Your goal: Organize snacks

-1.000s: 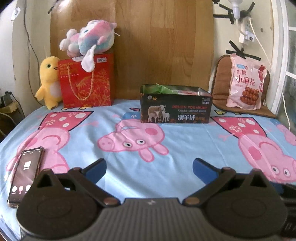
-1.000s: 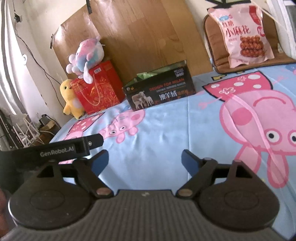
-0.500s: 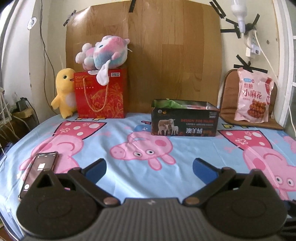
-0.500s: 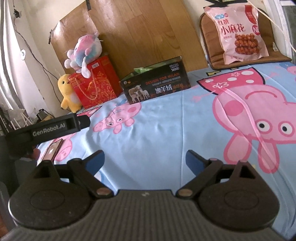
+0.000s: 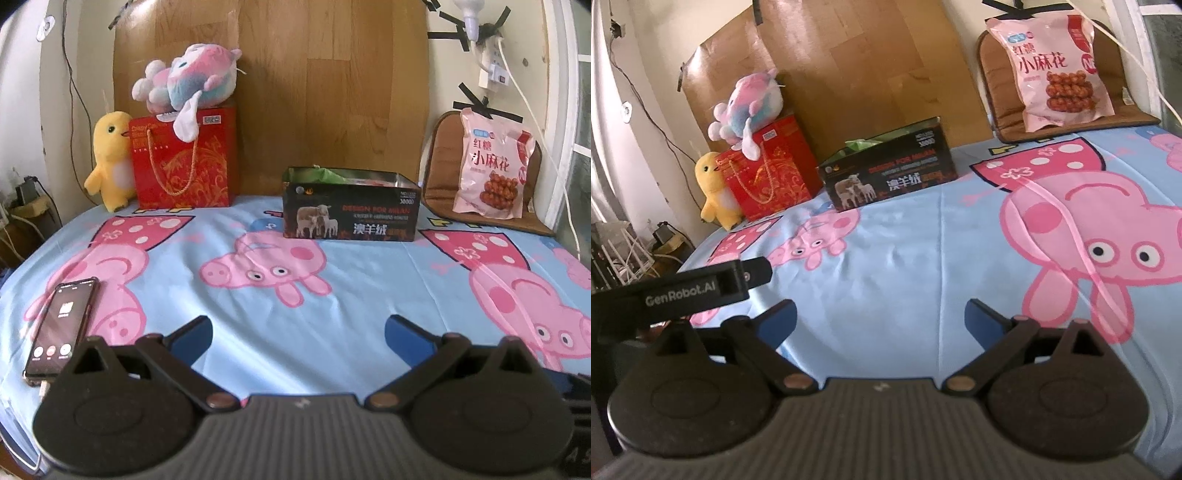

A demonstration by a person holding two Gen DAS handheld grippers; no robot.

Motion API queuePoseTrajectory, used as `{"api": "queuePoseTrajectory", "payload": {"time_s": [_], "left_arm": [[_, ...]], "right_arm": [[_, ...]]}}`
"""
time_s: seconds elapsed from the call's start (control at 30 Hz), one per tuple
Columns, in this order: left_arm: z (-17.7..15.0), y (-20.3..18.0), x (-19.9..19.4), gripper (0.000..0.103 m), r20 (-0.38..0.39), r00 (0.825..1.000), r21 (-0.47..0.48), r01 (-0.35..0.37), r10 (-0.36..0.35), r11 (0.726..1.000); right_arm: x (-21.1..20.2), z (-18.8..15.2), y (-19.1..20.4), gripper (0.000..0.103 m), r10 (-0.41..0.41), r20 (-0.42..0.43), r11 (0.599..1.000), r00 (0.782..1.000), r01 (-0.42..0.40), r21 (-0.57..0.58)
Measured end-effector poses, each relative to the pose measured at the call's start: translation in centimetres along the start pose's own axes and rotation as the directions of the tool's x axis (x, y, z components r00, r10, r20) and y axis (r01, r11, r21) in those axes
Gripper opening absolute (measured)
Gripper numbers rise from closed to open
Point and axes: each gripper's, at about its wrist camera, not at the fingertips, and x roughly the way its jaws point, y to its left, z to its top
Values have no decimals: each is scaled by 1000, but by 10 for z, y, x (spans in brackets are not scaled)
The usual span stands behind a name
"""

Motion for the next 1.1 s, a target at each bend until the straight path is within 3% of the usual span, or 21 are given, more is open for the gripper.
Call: {"api": "queuePoseTrajectory", "payload": {"time_s": [0.4, 1.1], "left_arm": [[-2, 1, -1, 103, -29, 999, -8, 20, -21, 1000], [-4, 9, 2, 103, -28, 998, -33, -50, 49, 998]], "right_arm": [[3, 1, -2, 101, 6, -30, 1000, 1000, -5, 11], [10, 0, 1, 101, -56, -54, 998, 997, 55, -16]]}}
